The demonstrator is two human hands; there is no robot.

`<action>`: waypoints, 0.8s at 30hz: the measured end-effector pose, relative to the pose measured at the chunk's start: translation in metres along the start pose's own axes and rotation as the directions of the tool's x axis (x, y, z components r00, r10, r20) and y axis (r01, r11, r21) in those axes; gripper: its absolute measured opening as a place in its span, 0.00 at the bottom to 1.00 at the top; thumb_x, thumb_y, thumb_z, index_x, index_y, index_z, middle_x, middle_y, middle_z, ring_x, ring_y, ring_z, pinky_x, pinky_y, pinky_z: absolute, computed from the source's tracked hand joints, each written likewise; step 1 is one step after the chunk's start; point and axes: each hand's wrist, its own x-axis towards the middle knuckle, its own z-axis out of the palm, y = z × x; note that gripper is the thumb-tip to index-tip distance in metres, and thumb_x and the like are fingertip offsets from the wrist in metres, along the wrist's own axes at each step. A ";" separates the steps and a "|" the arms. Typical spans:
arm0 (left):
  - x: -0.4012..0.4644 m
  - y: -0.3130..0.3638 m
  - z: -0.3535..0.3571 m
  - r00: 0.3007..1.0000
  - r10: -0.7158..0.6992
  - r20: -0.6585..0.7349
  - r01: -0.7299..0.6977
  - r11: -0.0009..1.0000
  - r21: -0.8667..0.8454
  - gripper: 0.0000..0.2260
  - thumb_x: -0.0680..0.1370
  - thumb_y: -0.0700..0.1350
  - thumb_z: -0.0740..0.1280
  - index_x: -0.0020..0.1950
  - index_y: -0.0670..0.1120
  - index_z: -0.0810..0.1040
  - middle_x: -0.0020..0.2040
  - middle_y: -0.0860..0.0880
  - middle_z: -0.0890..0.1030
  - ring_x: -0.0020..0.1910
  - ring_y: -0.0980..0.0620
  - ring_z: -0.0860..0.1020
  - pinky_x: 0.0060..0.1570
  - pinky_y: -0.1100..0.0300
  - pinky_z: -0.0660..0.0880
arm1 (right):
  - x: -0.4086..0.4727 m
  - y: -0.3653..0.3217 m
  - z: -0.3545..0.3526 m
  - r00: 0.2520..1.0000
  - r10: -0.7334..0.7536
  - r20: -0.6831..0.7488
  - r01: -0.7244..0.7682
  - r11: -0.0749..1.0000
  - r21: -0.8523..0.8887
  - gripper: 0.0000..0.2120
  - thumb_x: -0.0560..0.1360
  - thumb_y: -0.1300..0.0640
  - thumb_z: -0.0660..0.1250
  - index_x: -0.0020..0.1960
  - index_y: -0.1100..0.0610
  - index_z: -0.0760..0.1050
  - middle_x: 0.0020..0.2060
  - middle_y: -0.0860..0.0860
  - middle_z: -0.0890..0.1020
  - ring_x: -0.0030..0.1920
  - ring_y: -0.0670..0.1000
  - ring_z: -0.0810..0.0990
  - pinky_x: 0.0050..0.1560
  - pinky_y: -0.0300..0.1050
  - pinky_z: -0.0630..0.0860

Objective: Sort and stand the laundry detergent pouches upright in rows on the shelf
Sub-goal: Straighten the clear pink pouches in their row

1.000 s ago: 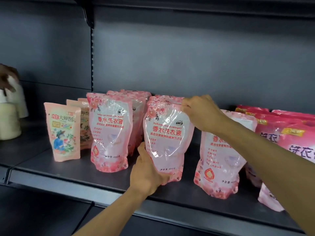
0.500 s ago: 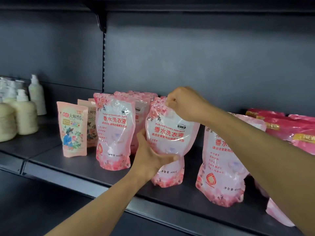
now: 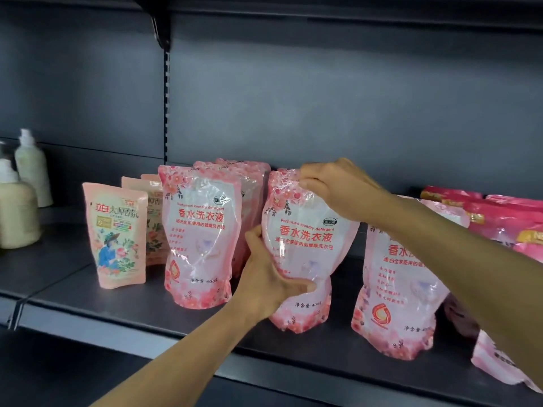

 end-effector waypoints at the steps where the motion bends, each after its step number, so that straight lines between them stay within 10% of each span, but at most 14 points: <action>1: 0.001 0.004 -0.002 1.000 0.012 0.003 -0.012 0.998 -0.062 0.39 0.61 0.40 0.81 0.60 0.52 0.57 0.56 0.60 0.73 0.55 0.65 0.76 0.56 0.61 0.76 | -0.002 -0.001 -0.003 1.000 0.014 0.003 -0.015 0.999 0.038 0.12 0.81 0.54 0.55 0.44 0.58 0.72 0.35 0.53 0.74 0.37 0.54 0.71 0.39 0.47 0.67; 8: 0.030 0.049 -0.008 0.955 0.004 -0.296 -0.106 0.938 -0.331 0.05 0.79 0.40 0.63 0.54 0.48 0.71 0.50 0.42 0.78 0.44 0.56 0.77 0.46 0.60 0.76 | -0.013 0.001 -0.042 0.955 0.167 0.243 -0.177 0.984 0.020 0.04 0.75 0.54 0.67 0.45 0.55 0.77 0.35 0.47 0.78 0.35 0.44 0.73 0.36 0.39 0.68; 17: 0.041 0.054 -0.009 0.933 -0.029 -0.359 -0.092 0.944 -0.317 0.11 0.81 0.36 0.57 0.41 0.49 0.66 0.38 0.47 0.73 0.38 0.53 0.70 0.40 0.61 0.71 | -0.025 0.004 -0.037 0.943 0.270 0.197 -0.292 0.951 0.097 0.14 0.77 0.60 0.64 0.33 0.54 0.73 0.22 0.45 0.71 0.23 0.42 0.70 0.25 0.28 0.65; 24: 0.041 0.056 -0.011 0.931 -0.015 -0.364 -0.089 0.960 -0.265 0.11 0.81 0.38 0.56 0.40 0.49 0.66 0.37 0.51 0.74 0.36 0.55 0.70 0.40 0.66 0.70 | -0.039 0.010 -0.035 0.959 0.236 0.158 -0.259 0.955 0.146 0.04 0.76 0.56 0.67 0.46 0.56 0.79 0.37 0.47 0.81 0.34 0.46 0.75 0.30 0.31 0.68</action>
